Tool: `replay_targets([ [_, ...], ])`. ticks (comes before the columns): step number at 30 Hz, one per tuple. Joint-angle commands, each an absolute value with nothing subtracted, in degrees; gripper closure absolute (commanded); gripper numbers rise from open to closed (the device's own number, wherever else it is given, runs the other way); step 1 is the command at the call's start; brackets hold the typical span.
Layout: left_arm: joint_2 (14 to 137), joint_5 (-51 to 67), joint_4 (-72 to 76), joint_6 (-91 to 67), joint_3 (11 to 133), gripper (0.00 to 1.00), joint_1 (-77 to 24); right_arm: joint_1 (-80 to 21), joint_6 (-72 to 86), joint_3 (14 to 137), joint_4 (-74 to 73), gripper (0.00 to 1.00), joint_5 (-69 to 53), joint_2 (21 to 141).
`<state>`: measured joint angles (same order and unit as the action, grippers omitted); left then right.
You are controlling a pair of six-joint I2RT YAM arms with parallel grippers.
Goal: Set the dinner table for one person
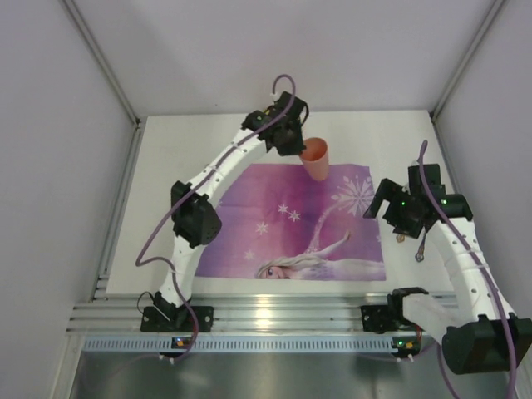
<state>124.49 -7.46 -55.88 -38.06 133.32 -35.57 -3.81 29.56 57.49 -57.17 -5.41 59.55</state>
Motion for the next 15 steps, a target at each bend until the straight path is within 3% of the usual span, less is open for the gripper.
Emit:
replay_targets([
  [1, 127.8, 1.6, -47.9, -39.7, 135.8, 1.00, -39.5, -3.0, 31.0, 55.0, -60.7, 0.00, -5.4, 54.7],
  [15, 134.8, -3.3, -43.5, -39.5, 137.5, 1.00, -44.1, -2.3, 28.8, 54.8, -67.9, 0.00, -1.0, 47.6],
])
